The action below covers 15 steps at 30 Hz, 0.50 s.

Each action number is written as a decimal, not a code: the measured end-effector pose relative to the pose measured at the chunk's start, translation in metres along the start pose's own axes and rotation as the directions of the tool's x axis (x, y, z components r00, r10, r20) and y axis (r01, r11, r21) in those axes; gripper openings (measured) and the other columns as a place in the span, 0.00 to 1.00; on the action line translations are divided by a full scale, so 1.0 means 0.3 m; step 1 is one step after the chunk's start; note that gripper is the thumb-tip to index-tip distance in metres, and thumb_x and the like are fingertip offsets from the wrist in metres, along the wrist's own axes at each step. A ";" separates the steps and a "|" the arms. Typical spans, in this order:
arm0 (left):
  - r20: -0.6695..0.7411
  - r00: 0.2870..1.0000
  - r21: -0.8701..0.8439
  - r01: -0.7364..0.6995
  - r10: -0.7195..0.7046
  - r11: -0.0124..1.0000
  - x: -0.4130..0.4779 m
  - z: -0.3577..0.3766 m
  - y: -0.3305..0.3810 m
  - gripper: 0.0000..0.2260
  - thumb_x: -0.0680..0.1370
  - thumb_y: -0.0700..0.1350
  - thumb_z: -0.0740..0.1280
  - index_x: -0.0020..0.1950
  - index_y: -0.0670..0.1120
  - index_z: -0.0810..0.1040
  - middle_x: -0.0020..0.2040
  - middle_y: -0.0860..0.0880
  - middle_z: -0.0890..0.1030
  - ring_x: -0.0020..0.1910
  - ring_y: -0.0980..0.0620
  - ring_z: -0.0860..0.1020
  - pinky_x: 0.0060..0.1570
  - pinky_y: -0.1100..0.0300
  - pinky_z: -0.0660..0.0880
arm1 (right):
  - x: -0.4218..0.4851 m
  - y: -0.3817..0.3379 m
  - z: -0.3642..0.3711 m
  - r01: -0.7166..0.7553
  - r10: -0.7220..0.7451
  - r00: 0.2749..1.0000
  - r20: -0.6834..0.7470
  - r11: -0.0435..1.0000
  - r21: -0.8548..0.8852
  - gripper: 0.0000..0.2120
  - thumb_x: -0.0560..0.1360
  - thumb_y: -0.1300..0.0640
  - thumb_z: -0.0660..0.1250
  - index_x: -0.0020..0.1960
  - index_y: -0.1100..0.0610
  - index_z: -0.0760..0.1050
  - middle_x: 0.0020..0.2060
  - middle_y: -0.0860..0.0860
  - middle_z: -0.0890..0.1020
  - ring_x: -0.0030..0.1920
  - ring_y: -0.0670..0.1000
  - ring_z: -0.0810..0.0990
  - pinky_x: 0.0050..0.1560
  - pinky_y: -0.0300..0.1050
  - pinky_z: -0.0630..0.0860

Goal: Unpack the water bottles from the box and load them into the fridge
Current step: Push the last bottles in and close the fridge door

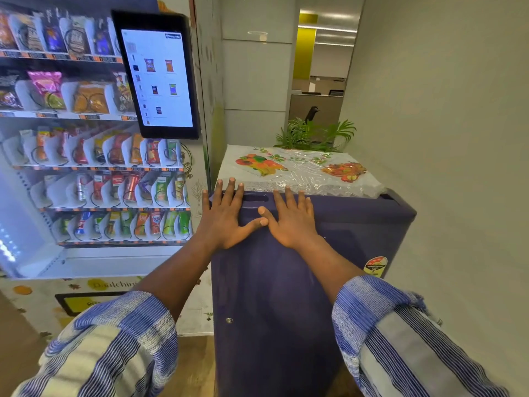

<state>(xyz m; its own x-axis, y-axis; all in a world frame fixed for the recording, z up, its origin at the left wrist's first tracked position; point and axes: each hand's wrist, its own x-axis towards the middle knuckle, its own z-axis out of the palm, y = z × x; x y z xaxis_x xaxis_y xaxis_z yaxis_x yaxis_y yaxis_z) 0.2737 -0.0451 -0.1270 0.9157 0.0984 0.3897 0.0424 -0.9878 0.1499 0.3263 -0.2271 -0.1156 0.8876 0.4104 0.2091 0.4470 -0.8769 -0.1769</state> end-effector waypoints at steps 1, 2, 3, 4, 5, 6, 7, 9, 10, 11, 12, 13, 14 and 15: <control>0.001 1.000 -0.005 0.007 -0.007 1.000 0.001 0.000 0.002 0.51 0.66 0.81 0.38 0.81 0.51 0.43 0.81 0.49 0.41 0.79 0.47 0.36 0.75 0.36 0.38 | 0.000 0.003 -0.002 0.008 -0.008 1.000 0.006 1.000 0.003 0.37 0.78 0.29 0.41 0.81 0.48 0.43 0.80 0.53 0.43 0.79 0.61 0.38 0.77 0.60 0.36; 0.003 1.000 -0.011 0.015 -0.015 1.000 0.001 -0.001 0.003 0.51 0.66 0.81 0.38 0.81 0.51 0.43 0.81 0.49 0.41 0.79 0.47 0.36 0.75 0.36 0.38 | -0.001 0.006 -0.006 0.017 -0.017 1.000 0.014 1.000 0.006 0.37 0.78 0.30 0.41 0.81 0.48 0.43 0.80 0.53 0.43 0.79 0.61 0.38 0.77 0.60 0.36; 0.005 1.000 -0.018 0.023 -0.023 1.000 0.001 -0.001 0.005 0.51 0.66 0.81 0.38 0.81 0.52 0.43 0.81 0.50 0.41 0.79 0.47 0.36 0.75 0.36 0.38 | -0.001 0.009 -0.010 0.026 -0.026 0.999 0.022 1.000 0.007 0.37 0.79 0.30 0.42 0.81 0.48 0.42 0.80 0.53 0.43 0.79 0.61 0.38 0.77 0.60 0.36; 0.009 0.999 -0.023 0.031 -0.031 0.999 0.000 -0.001 0.006 0.51 0.66 0.81 0.38 0.81 0.52 0.43 0.81 0.50 0.41 0.79 0.47 0.36 0.75 0.36 0.38 | -0.001 0.013 -0.014 0.035 -0.035 0.999 0.030 0.999 0.005 0.36 0.79 0.31 0.42 0.81 0.48 0.42 0.80 0.53 0.43 0.79 0.61 0.38 0.77 0.59 0.36; 0.015 0.999 -0.026 0.038 -0.038 0.999 0.000 -0.001 0.008 0.50 0.66 0.81 0.38 0.81 0.52 0.43 0.81 0.50 0.41 0.79 0.47 0.36 0.75 0.36 0.37 | -0.003 0.017 -0.017 0.044 -0.044 0.998 0.037 0.999 -0.002 0.35 0.80 0.32 0.42 0.81 0.48 0.42 0.80 0.53 0.43 0.79 0.61 0.38 0.77 0.59 0.36; 0.022 0.999 -0.027 0.045 -0.045 0.999 0.000 -0.001 0.009 0.50 0.67 0.81 0.38 0.81 0.52 0.43 0.81 0.50 0.41 0.79 0.47 0.36 0.75 0.36 0.37 | -0.005 0.021 -0.020 0.053 -0.052 0.998 0.042 0.999 -0.012 0.35 0.80 0.32 0.43 0.81 0.48 0.41 0.80 0.53 0.43 0.79 0.61 0.38 0.77 0.59 0.36; 0.029 0.998 -0.027 0.053 -0.052 0.998 0.000 -0.001 0.010 0.50 0.67 0.81 0.38 0.81 0.52 0.42 0.81 0.50 0.41 0.79 0.47 0.36 0.74 0.37 0.37 | -0.006 0.025 -0.023 0.061 -0.060 0.997 0.046 0.998 -0.022 0.35 0.80 0.33 0.43 0.81 0.48 0.41 0.80 0.53 0.43 0.79 0.60 0.38 0.76 0.58 0.36; 0.039 0.997 -0.027 0.066 -0.065 0.997 0.001 -0.002 0.013 0.50 0.66 0.81 0.37 0.81 0.52 0.42 0.81 0.50 0.40 0.79 0.47 0.36 0.74 0.37 0.36 | -0.011 0.031 -0.024 0.074 -0.072 0.996 0.054 0.996 -0.040 0.35 0.81 0.34 0.44 0.81 0.48 0.40 0.80 0.53 0.42 0.79 0.60 0.38 0.76 0.58 0.36; 0.044 0.996 -0.026 0.072 -0.071 0.997 0.001 -0.003 0.015 0.51 0.66 0.81 0.36 0.81 0.52 0.41 0.81 0.50 0.40 0.79 0.47 0.35 0.74 0.37 0.37 | -0.014 0.033 -0.024 0.079 -0.077 0.995 0.056 0.996 -0.045 0.35 0.81 0.34 0.44 0.81 0.48 0.39 0.80 0.53 0.42 0.79 0.59 0.37 0.76 0.58 0.36; 0.049 0.996 -0.024 0.077 -0.076 0.997 0.000 -0.004 0.017 0.51 0.65 0.81 0.35 0.81 0.52 0.41 0.81 0.50 0.40 0.79 0.47 0.35 0.75 0.37 0.37 | -0.016 0.034 -0.022 0.084 -0.081 0.995 0.058 0.995 -0.050 0.35 0.80 0.33 0.44 0.81 0.48 0.39 0.80 0.53 0.41 0.79 0.59 0.37 0.77 0.58 0.36; 0.054 0.995 -0.023 0.082 -0.080 0.996 -0.001 -0.004 0.019 0.52 0.65 0.81 0.35 0.81 0.52 0.40 0.81 0.50 0.39 0.79 0.47 0.35 0.75 0.37 0.37 | -0.019 0.035 -0.021 0.088 -0.085 0.995 0.060 0.995 -0.053 0.35 0.80 0.33 0.44 0.81 0.48 0.38 0.80 0.53 0.41 0.79 0.59 0.37 0.77 0.58 0.35; 0.059 0.995 -0.023 0.087 -0.085 0.996 -0.005 -0.005 0.022 0.52 0.64 0.81 0.34 0.81 0.52 0.41 0.81 0.50 0.39 0.79 0.47 0.35 0.75 0.37 0.37 | -0.024 0.036 -0.019 0.090 -0.087 0.994 0.061 0.994 -0.054 0.36 0.80 0.32 0.43 0.81 0.48 0.38 0.80 0.53 0.40 0.79 0.58 0.36 0.77 0.58 0.35; 0.063 0.994 -0.024 0.092 -0.090 0.995 -0.009 -0.006 0.024 0.52 0.65 0.81 0.34 0.81 0.52 0.41 0.81 0.50 0.40 0.79 0.47 0.35 0.75 0.37 0.37 | -0.029 0.036 -0.018 0.091 -0.088 0.994 0.063 0.994 -0.057 0.37 0.79 0.31 0.42 0.81 0.48 0.38 0.80 0.53 0.40 0.79 0.58 0.36 0.77 0.58 0.35; 0.064 0.994 -0.024 0.095 -0.093 0.995 -0.015 -0.006 0.026 0.51 0.65 0.81 0.34 0.81 0.52 0.42 0.81 0.50 0.40 0.79 0.47 0.36 0.75 0.37 0.37 | -0.035 0.038 -0.017 0.092 -0.088 0.994 0.063 0.994 -0.061 0.38 0.78 0.30 0.42 0.81 0.48 0.38 0.80 0.52 0.40 0.79 0.58 0.36 0.77 0.59 0.35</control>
<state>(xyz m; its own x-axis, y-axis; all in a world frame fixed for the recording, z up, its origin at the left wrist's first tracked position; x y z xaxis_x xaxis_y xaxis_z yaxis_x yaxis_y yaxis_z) 0.2691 -0.0530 -0.1261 0.9316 0.1817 0.3147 0.1191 -0.9709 0.2080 0.3215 -0.2427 -0.1149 0.8499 0.5010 0.1630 0.5192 -0.8490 -0.0978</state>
